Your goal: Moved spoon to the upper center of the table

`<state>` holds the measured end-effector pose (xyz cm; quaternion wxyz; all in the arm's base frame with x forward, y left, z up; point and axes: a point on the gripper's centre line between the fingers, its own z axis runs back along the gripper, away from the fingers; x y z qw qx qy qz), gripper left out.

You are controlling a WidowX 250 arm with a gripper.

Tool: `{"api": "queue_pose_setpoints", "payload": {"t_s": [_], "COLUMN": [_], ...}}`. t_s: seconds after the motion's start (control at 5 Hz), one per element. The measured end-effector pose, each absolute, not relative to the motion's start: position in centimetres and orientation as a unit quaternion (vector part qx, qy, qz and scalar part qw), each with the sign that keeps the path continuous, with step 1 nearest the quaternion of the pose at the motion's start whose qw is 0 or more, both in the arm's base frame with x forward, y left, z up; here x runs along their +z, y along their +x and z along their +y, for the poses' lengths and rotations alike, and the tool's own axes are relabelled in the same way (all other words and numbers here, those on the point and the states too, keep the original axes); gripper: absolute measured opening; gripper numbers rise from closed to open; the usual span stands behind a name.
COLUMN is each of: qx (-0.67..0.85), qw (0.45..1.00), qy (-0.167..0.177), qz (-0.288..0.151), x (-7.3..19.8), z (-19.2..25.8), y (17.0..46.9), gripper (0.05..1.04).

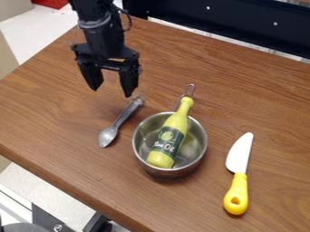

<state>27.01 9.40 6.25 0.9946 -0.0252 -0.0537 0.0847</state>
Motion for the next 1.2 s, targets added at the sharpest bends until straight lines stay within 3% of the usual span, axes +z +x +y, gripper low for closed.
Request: {"api": "queue_pose_setpoints", "payload": {"t_s": [0.6, 1.2], "qx": [0.022, 0.014], "qw": [0.999, 0.998], "qy": [-0.014, -0.025], "qz": [-0.043, -0.05], "x": [3.5, 2.0], "z": [8.7, 7.3], "y": [26.2, 26.0], "gripper": [0.999, 1.0]}}
